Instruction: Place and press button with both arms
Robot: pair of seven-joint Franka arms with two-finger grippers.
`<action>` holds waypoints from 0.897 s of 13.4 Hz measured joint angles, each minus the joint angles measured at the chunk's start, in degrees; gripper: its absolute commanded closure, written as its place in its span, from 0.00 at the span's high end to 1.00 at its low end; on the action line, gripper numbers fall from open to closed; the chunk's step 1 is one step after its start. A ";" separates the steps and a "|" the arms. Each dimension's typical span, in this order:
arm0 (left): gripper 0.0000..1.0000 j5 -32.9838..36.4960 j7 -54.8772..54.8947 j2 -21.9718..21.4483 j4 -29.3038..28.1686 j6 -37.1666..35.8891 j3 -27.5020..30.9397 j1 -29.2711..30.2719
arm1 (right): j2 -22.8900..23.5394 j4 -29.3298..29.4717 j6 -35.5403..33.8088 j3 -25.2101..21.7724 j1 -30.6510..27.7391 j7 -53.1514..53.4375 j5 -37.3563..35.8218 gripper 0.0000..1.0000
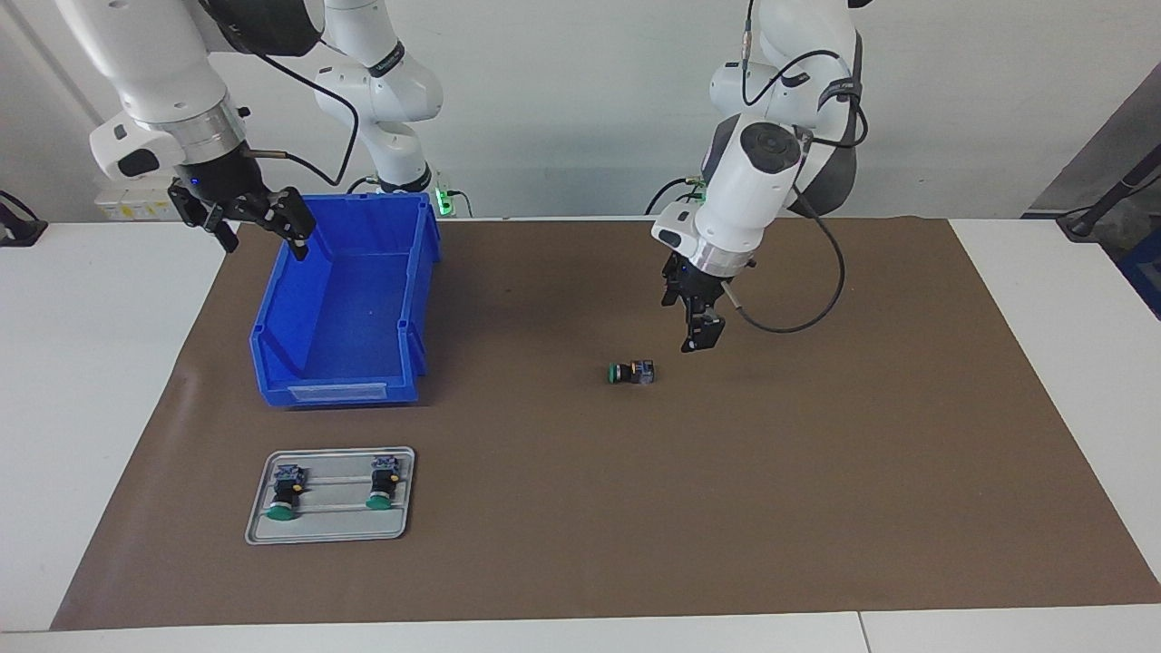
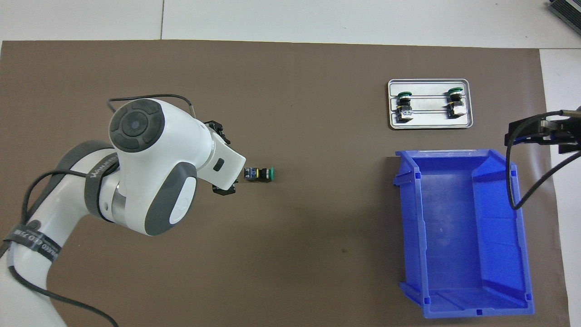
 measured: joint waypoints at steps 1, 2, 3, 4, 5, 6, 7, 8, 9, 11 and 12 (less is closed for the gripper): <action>0.98 0.00 0.00 1.39 -0.58 2.26 -0.02 -1.12 | -0.05 0.04 0.00 0.11 0.19 -0.03 -0.09 1.00; 0.98 -0.01 -0.01 2.82 -0.84 3.91 0.01 -2.08 | -0.08 0.06 0.00 0.26 0.37 -0.04 -0.16 1.00; 0.98 -0.01 -0.14 4.20 -0.86 5.11 0.01 -2.76 | -0.14 -0.02 -0.02 0.31 0.56 -0.04 -0.18 1.00; 0.98 -0.01 -0.47 5.65 -0.89 6.49 0.06 -3.41 | -0.33 -0.38 -0.07 0.31 0.70 -0.04 -0.19 1.00; 0.97 -0.01 -1.10 7.18 -0.92 8.34 0.11 -4.27 | -0.69 -1.04 -0.05 0.31 0.78 -0.03 -0.20 1.00; 0.97 -0.01 -1.95 8.82 -0.92 10.55 0.15 -5.24 | -1.22 -1.89 0.01 0.33 0.93 0.01 -0.20 1.00; 0.96 -0.01 -2.70 10.19 -0.92 12.11 0.15 -6.04 | -1.67 -2.50 0.11 0.35 1.16 0.04 -0.20 1.00; 0.96 -0.01 -3.27 11.18 -0.89 13.16 0.19 -6.58 | -2.04 -2.81 0.24 0.35 1.37 0.00 -0.21 1.00; 0.96 -0.01 -3.81 11.85 -0.88 14.05 0.21 -6.86 | -2.24 -2.83 0.26 0.31 1.39 -0.35 -0.22 1.00; 0.94 -0.01 -4.35 12.64 -0.85 15.00 0.28 -6.90 | -2.45 -2.84 0.26 -0.11 1.17 -2.00 -0.22 1.00; 0.92 -0.01 -4.43 12.85 -0.84 15.14 0.32 -6.89 | -2.45 -2.88 0.26 -0.28 1.00 -2.42 -0.22 1.00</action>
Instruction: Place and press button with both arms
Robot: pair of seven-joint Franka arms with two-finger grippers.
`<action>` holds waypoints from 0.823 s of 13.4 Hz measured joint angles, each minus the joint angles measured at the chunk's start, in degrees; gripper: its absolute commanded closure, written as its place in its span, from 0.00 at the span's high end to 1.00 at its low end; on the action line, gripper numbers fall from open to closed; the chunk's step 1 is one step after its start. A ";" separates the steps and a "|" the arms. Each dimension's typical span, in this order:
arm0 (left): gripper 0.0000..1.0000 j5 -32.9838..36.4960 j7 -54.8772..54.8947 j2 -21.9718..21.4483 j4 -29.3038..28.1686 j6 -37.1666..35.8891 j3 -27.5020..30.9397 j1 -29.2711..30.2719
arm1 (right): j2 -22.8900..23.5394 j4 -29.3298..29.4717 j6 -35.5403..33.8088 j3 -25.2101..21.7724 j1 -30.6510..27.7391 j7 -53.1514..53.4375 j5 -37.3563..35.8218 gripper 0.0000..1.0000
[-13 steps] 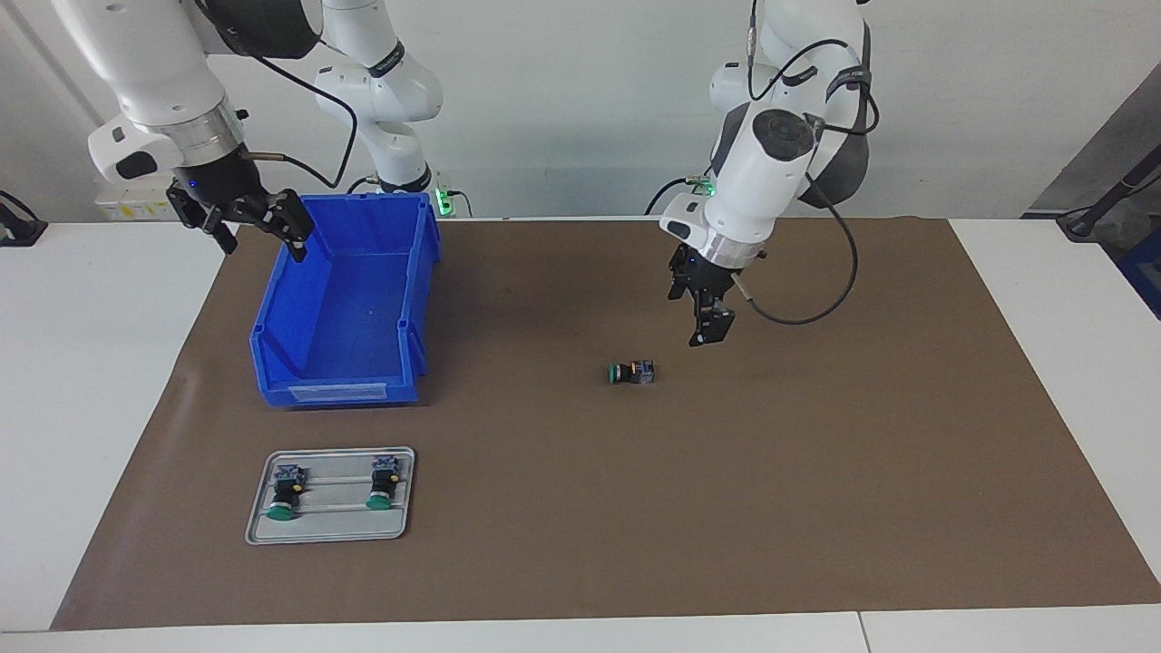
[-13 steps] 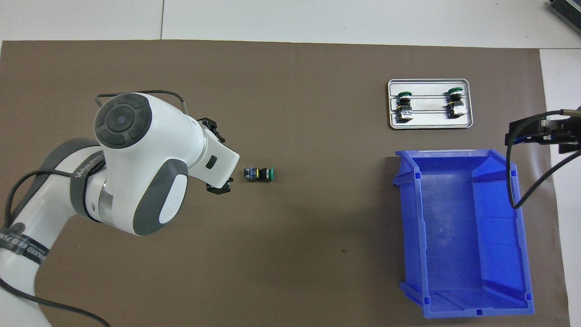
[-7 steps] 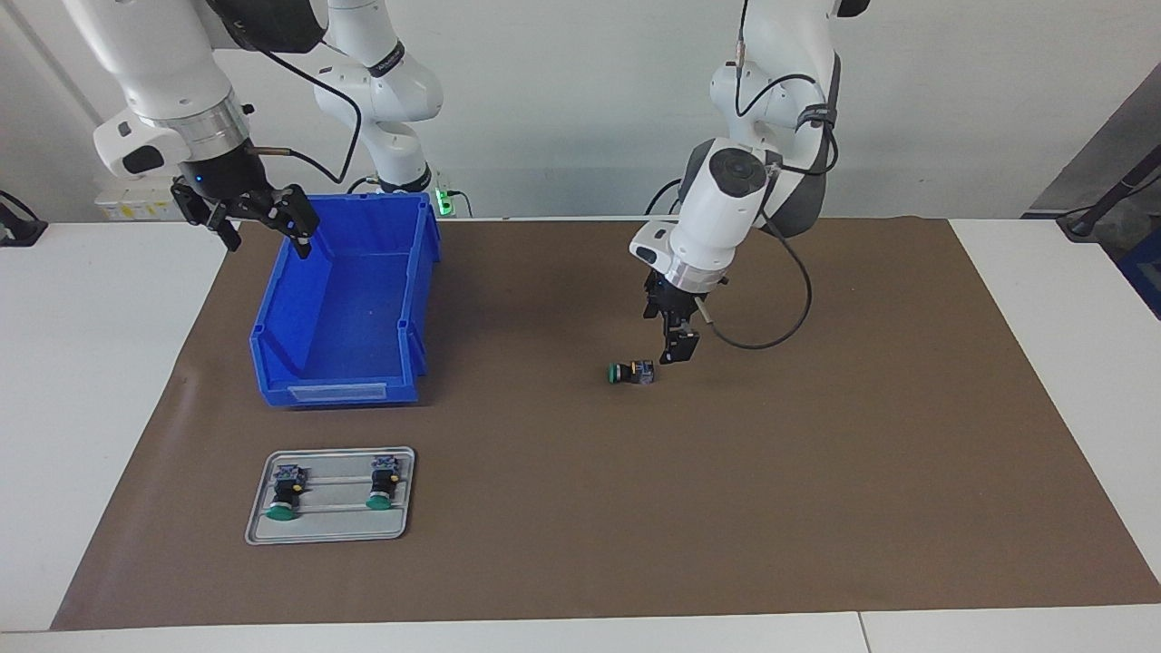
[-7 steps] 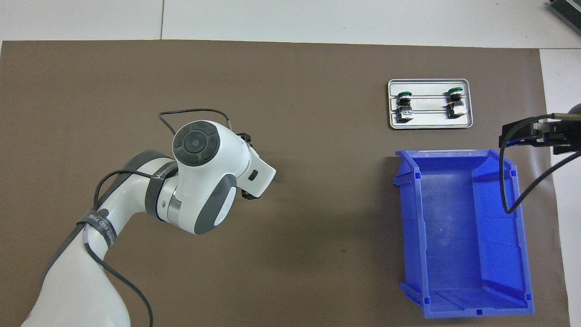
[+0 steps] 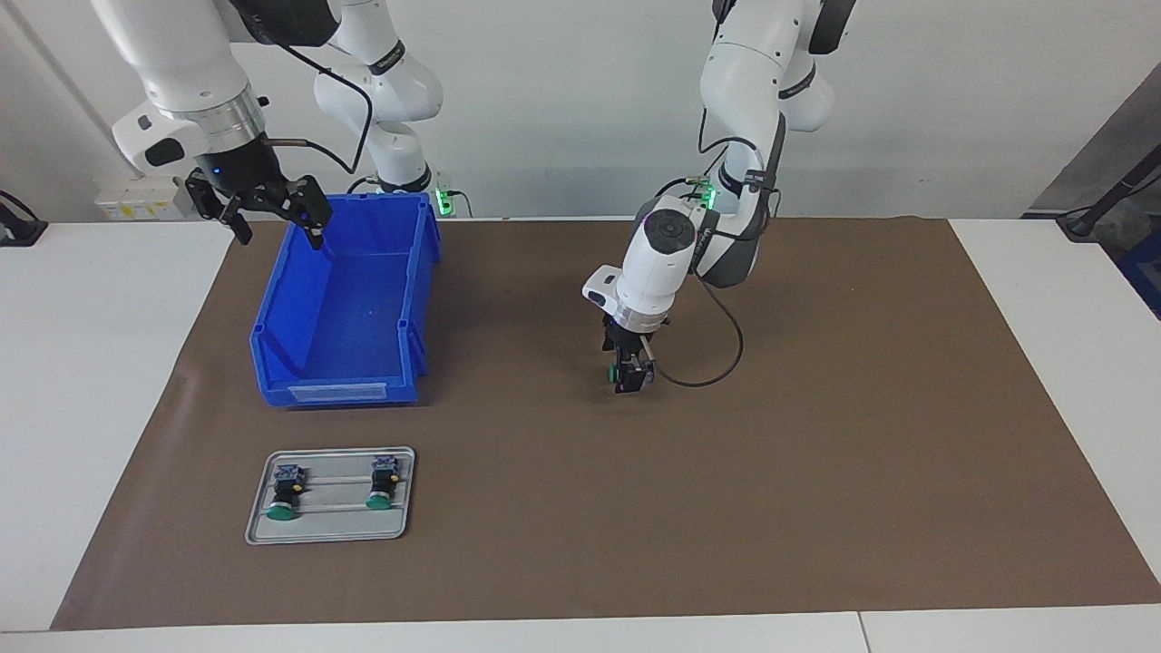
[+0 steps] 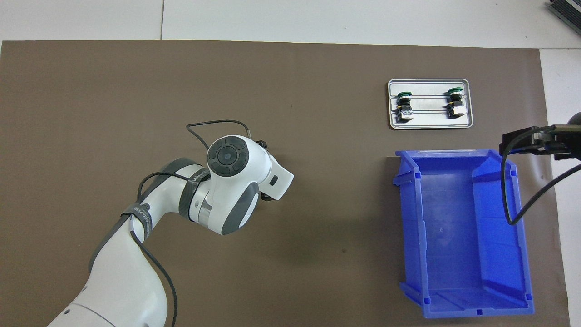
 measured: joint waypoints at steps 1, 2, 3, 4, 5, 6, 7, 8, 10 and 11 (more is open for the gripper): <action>0.91 0.00 -0.07 0.06 0.00 0.07 0.00 0.00 | 0.00 -0.08 0.00 -0.07 -0.09 -0.02 0.00 1.00; 0.89 0.00 -0.22 0.07 0.00 0.07 0.00 -0.01 | 0.00 -0.17 0.00 -0.07 -0.09 -0.02 0.00 1.00; 0.88 0.00 -0.39 0.09 0.00 0.08 0.00 -0.02 | 0.00 -0.23 0.00 -0.06 -0.08 -0.02 0.01 1.00; 0.85 0.00 -0.55 0.11 0.00 0.14 0.00 -0.03 | 0.00 -0.26 0.00 -0.06 -0.08 -0.02 0.02 1.00; 0.81 0.00 -0.68 0.16 0.00 0.40 0.00 -0.06 | 0.00 -0.30 0.00 -0.06 -0.08 -0.02 0.02 1.00; 0.79 0.00 -0.78 0.23 -0.01 0.75 0.00 -0.10 | -0.01 -0.33 0.00 -0.06 -0.08 -0.03 0.02 1.00; 0.78 0.00 -1.04 0.33 -0.02 0.92 0.00 -0.21 | -0.01 -0.35 0.00 -0.06 -0.08 -0.03 0.02 1.00; 0.77 0.00 -1.39 0.46 -0.02 1.19 0.00 -0.35 | -0.01 -0.37 0.00 -0.06 -0.08 -0.03 0.02 1.00; 0.72 0.00 -1.72 0.67 -0.02 2.08 0.00 -0.52 | -0.02 -0.40 0.00 -0.06 -0.08 -0.03 0.02 1.00; 0.67 0.00 -1.77 0.77 -0.08 2.14 0.01 -0.53 | -0.03 -0.43 0.00 -0.06 -0.08 -0.03 0.02 1.00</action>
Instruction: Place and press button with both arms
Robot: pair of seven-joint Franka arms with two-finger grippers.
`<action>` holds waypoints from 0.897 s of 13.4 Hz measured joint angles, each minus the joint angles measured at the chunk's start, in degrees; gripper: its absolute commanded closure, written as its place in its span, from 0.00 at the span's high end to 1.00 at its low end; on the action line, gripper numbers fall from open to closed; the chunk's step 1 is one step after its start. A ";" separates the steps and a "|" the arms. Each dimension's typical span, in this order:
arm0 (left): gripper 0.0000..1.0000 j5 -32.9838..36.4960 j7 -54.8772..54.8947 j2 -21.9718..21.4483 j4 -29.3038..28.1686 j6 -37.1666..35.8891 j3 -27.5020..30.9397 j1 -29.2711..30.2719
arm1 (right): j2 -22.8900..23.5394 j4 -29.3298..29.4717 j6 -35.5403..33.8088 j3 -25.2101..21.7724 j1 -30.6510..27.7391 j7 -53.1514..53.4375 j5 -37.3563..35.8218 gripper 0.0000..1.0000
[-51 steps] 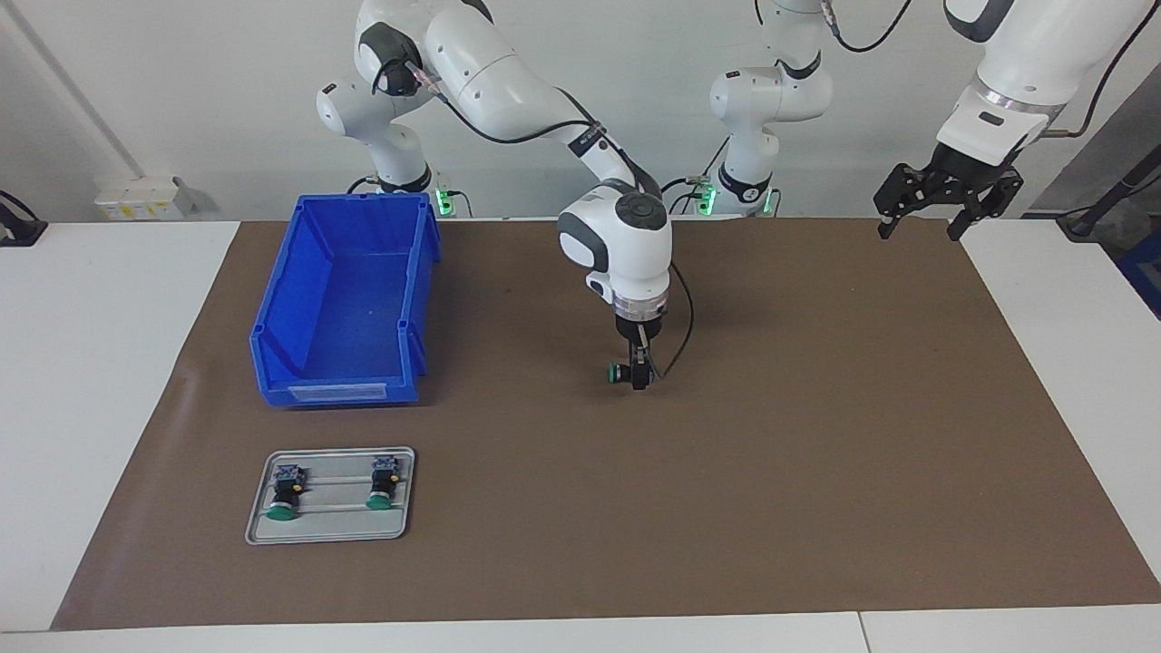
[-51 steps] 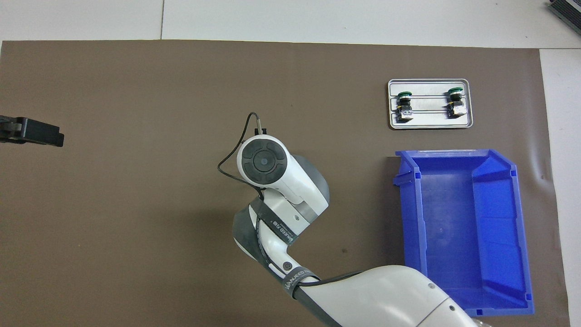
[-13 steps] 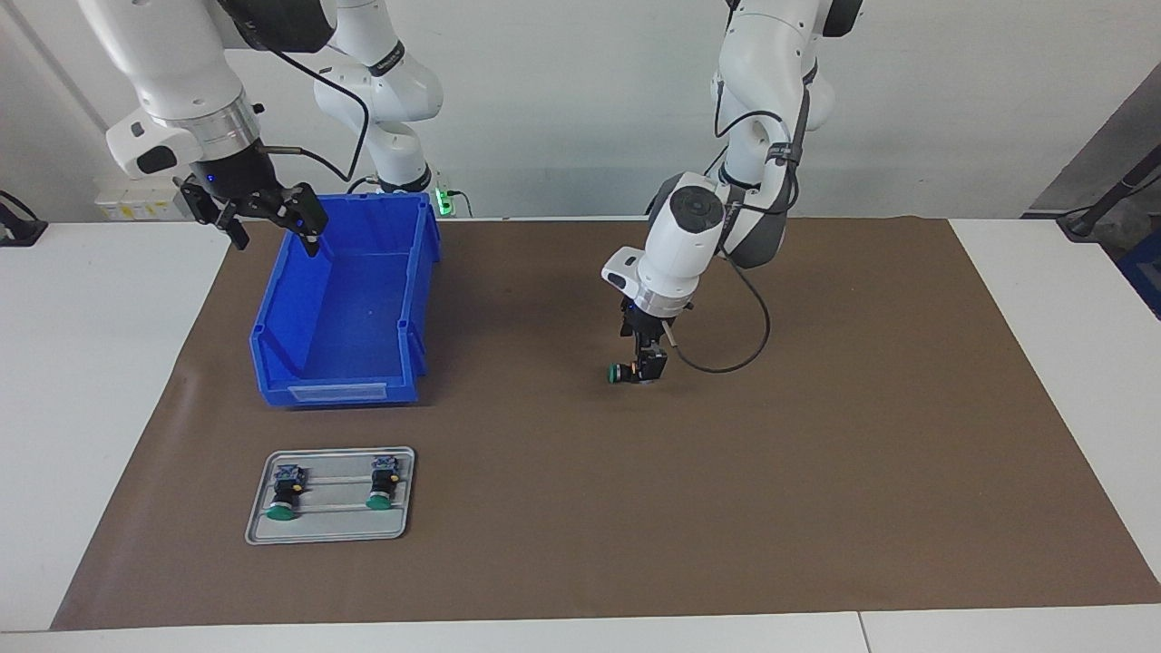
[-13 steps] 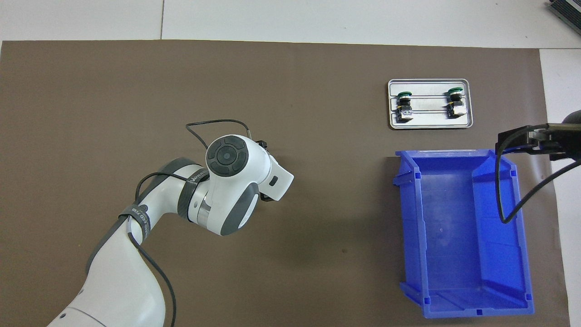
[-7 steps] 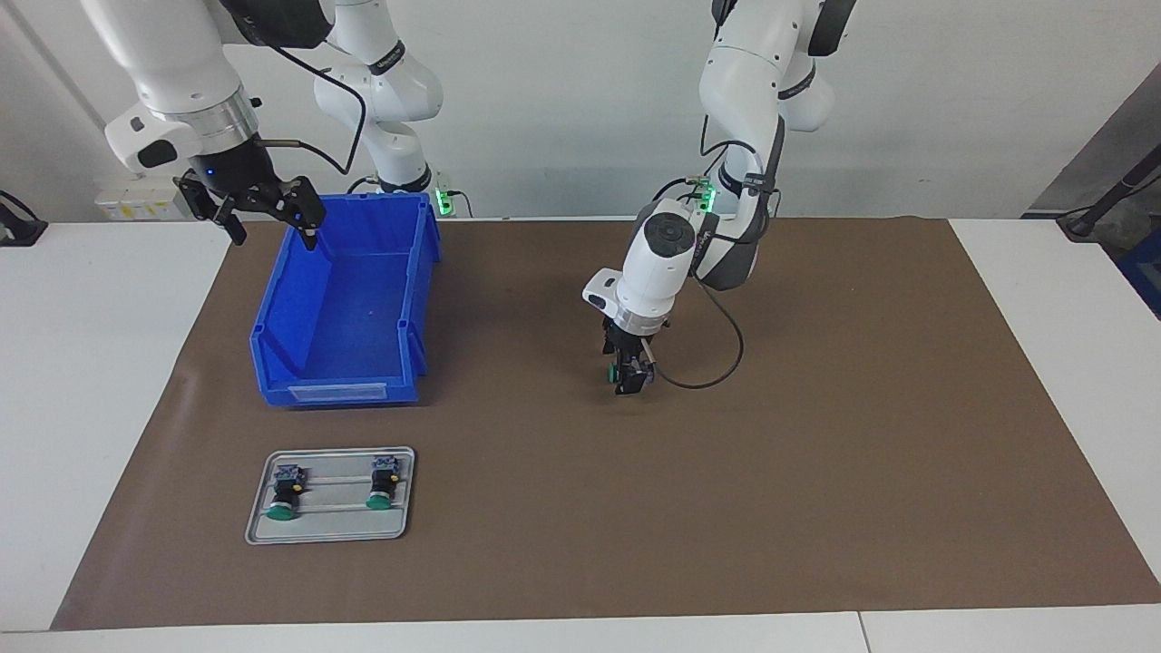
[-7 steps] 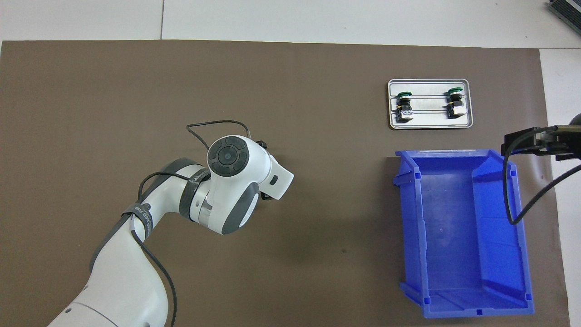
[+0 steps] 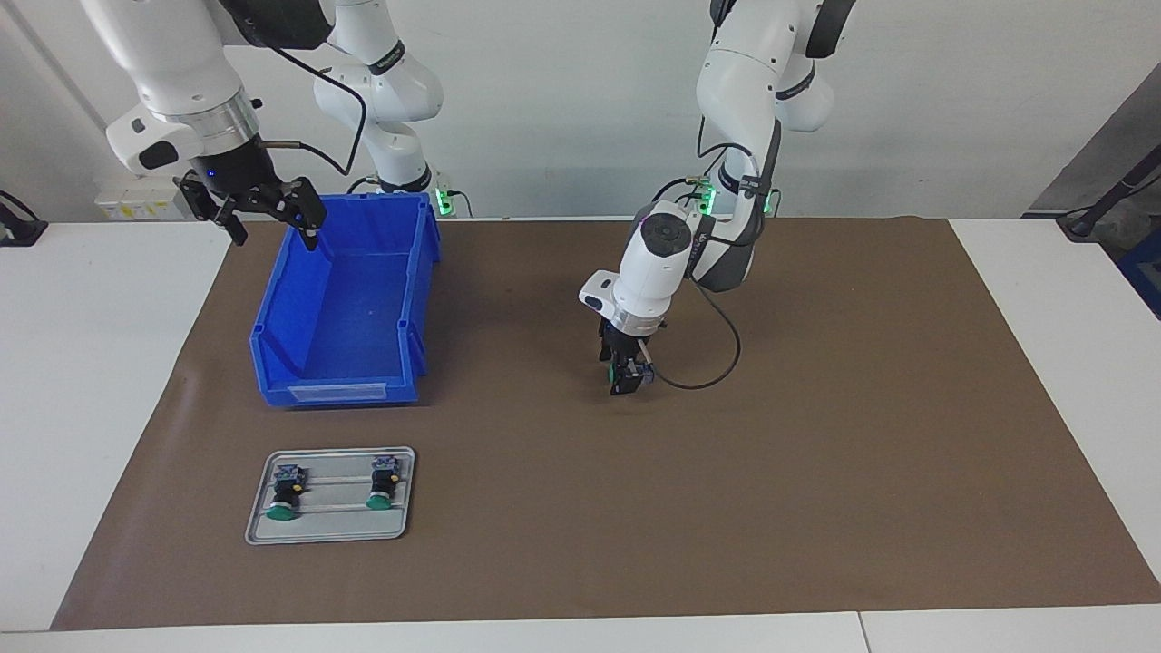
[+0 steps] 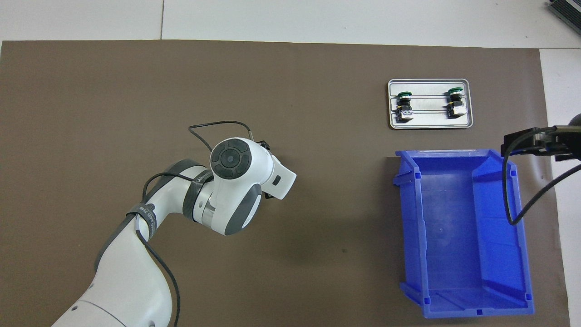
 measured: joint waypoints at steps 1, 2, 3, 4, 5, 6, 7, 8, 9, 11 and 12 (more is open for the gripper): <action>0.65 0.00 -0.01 0.09 -0.11 0.06 0.03 0.00 | -0.01 -0.03 0.00 0.00 0.00 0.00 0.00 1.00; 0.60 0.00 -0.05 0.15 -0.18 0.12 0.05 0.00 | -0.01 -0.04 0.00 0.00 0.00 0.00 0.00 1.00; 0.50 0.00 -0.05 0.18 -0.22 0.15 0.06 0.00 | -0.02 -0.06 0.00 0.00 0.00 0.00 0.00 1.00; 0.33 0.00 -0.09 0.19 -0.24 0.15 0.06 0.00 | -0.02 -0.07 0.00 0.00 0.00 0.00 0.00 1.00; 0.12 0.03 -0.11 0.20 -0.24 0.15 0.08 -0.01 | -0.02 -0.09 0.00 0.00 0.00 0.00 0.00 1.00; 0.00 0.34 -0.11 0.19 -0.23 0.15 0.10 -0.01 | -0.02 -0.09 0.00 0.00 0.00 0.00 0.00 1.00; 0.00 0.80 -0.11 0.18 -0.21 0.17 0.14 -0.01 | -0.03 -0.09 0.00 0.00 0.00 0.00 0.00 1.00; 0.00 1.16 -0.11 0.19 -0.17 0.25 0.23 -0.01 | -0.03 -0.10 0.00 0.00 0.00 0.00 0.00 1.00; 0.00 1.34 -0.11 0.18 -0.08 0.43 0.40 -0.01 | -0.03 -0.10 0.00 0.00 0.00 0.00 0.00 1.00; 0.00 1.42 -0.11 0.15 0.52 0.94 0.70 0.00 | -0.04 -0.11 0.00 0.00 0.00 0.00 0.00 1.00; 0.00 1.42 -0.27 0.07 1.07 1.10 0.77 0.00 | -0.04 -0.11 0.00 0.00 0.01 0.00 0.00 1.00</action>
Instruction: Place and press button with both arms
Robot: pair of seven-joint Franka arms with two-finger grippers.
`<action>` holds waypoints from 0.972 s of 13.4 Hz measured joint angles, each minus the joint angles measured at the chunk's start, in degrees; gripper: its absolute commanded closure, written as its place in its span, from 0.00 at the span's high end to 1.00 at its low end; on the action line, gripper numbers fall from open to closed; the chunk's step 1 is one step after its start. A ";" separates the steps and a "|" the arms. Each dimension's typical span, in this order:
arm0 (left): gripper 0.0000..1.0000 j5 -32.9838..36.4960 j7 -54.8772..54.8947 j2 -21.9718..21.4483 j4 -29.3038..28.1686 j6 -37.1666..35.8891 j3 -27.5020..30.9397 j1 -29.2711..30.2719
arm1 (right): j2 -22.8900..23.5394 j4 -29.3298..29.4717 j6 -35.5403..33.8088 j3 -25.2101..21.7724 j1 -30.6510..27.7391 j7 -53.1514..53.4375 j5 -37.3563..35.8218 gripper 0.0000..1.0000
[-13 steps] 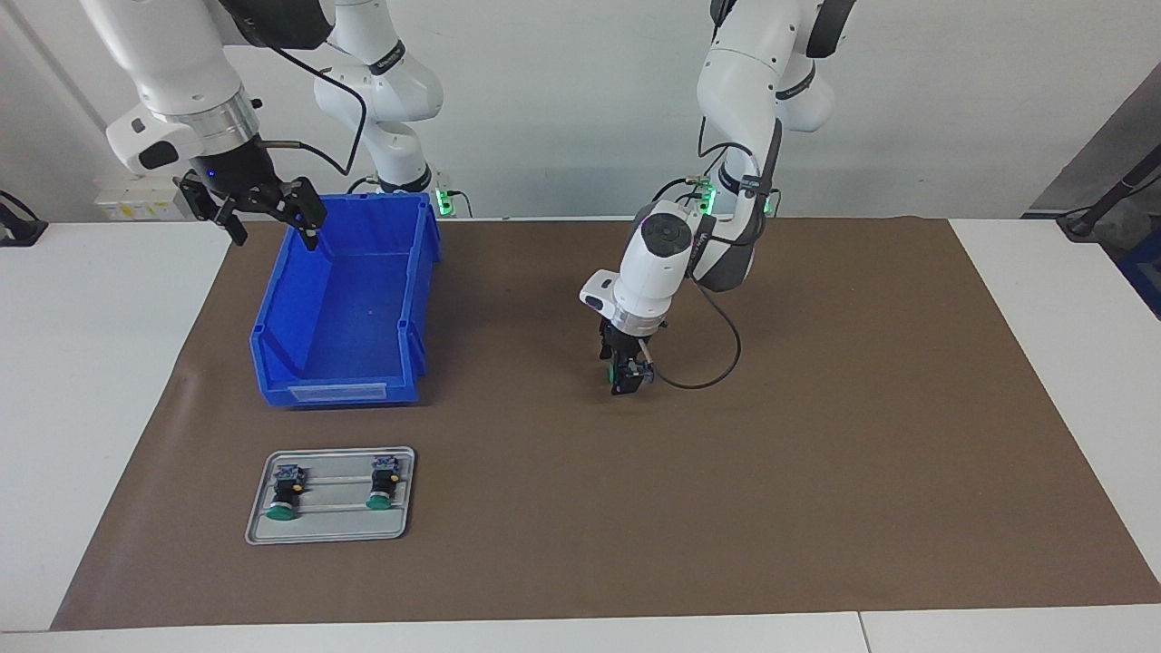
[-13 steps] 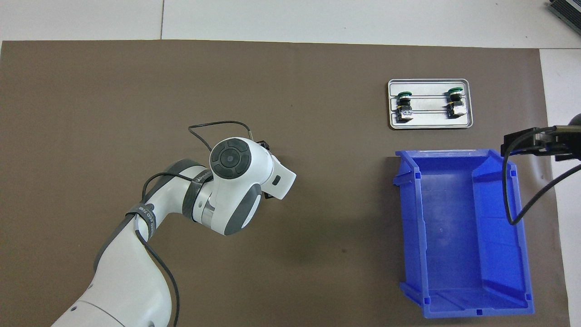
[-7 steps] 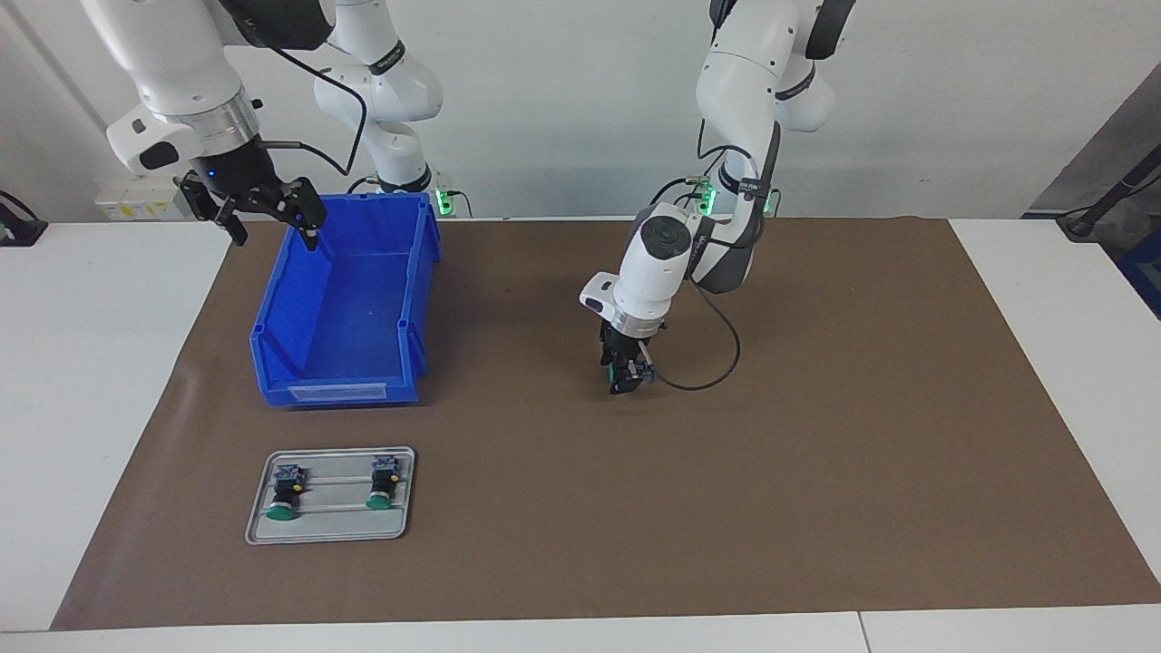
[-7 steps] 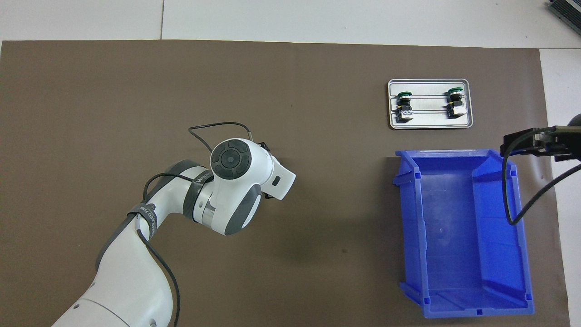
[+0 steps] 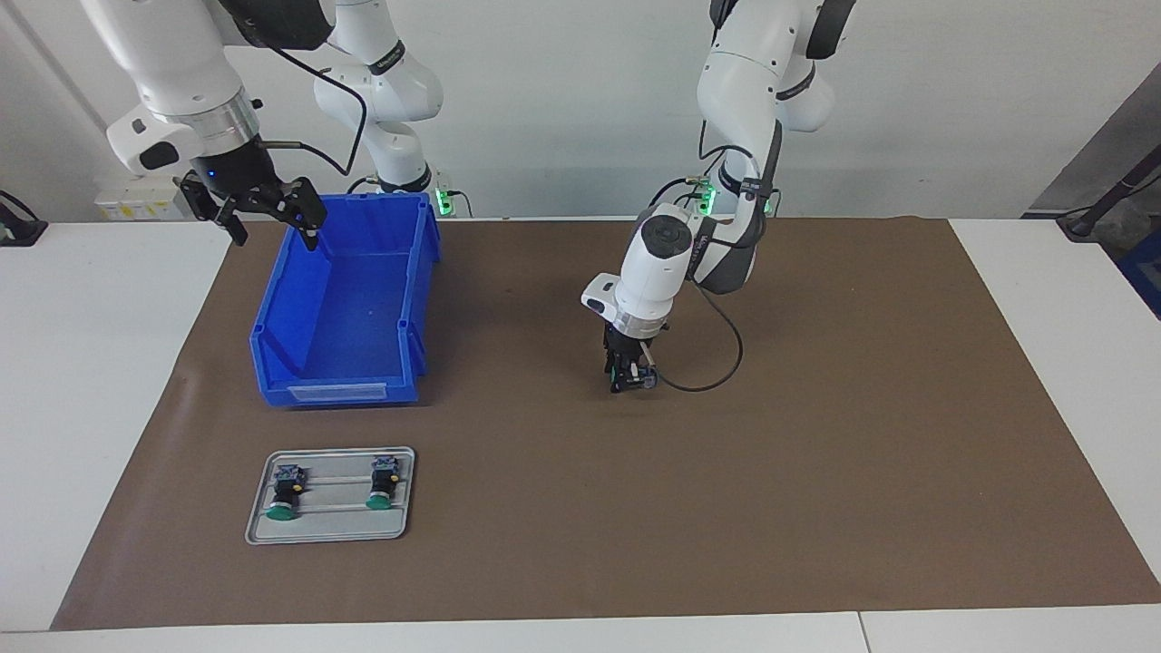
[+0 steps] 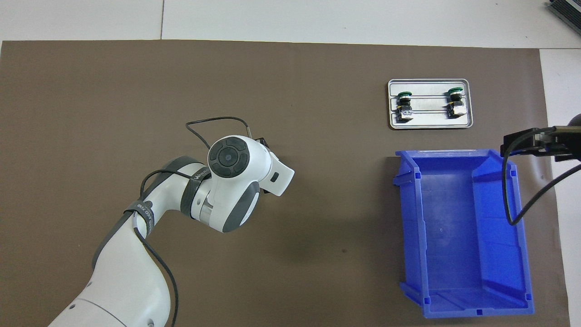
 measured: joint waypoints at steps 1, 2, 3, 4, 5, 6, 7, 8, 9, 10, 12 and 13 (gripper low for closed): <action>0.00 0.00 -0.75 -0.26 0.66 0.12 0.05 0.01 | 0.00 0.00 0.00 0.00 0.01 0.00 0.00 1.00; 0.00 0.00 -1.58 -0.92 1.10 0.16 0.13 0.07 | -0.01 -0.01 0.00 0.01 0.02 0.00 0.00 1.00; 0.00 -0.02 -2.15 -1.88 1.18 0.16 0.20 0.19 | -0.02 -0.02 0.00 0.02 0.07 0.00 0.00 1.00; 0.00 -0.58 -2.62 -2.82 1.14 0.13 0.18 0.72 | -0.04 -0.04 0.00 0.04 0.11 -0.01 0.00 1.00; 0.00 -2.30 -2.64 -3.41 1.03 0.12 0.18 1.39 | -0.06 -0.05 0.00 0.05 0.11 -0.01 0.00 1.00; 0.00 -4.79 -2.19 -3.67 0.95 0.15 0.21 2.02 | -0.08 -0.06 0.00 0.05 0.11 -0.01 0.00 1.00; 0.00 -8.42 -0.14 -3.74 0.84 0.16 0.18 2.81 | -0.09 -0.07 0.00 0.05 0.11 -0.01 0.00 1.00; 0.00 -13.20 3.70 -3.74 0.65 0.17 0.20 3.83 | -0.09 -0.08 0.00 0.05 0.11 -0.02 0.00 1.00; 0.00 -18.67 8.45 -3.74 0.35 0.17 0.25 5.00 | -0.10 -0.09 0.00 0.05 0.11 -0.02 0.00 1.00; 0.00 -24.00 13.25 -3.79 -0.13 0.17 0.28 6.36 | -0.10 -0.10 0.00 0.05 0.11 -0.02 0.00 1.00; 0.00 -35.41 23.45 -4.11 -1.89 0.18 0.34 8.67 | -0.10 -0.11 0.00 0.05 0.11 -0.02 0.00 1.00; 0.00 -41.72 28.96 -4.36 -2.86 0.20 0.38 9.55 | -0.10 -0.11 0.00 0.05 0.11 -0.03 0.00 1.00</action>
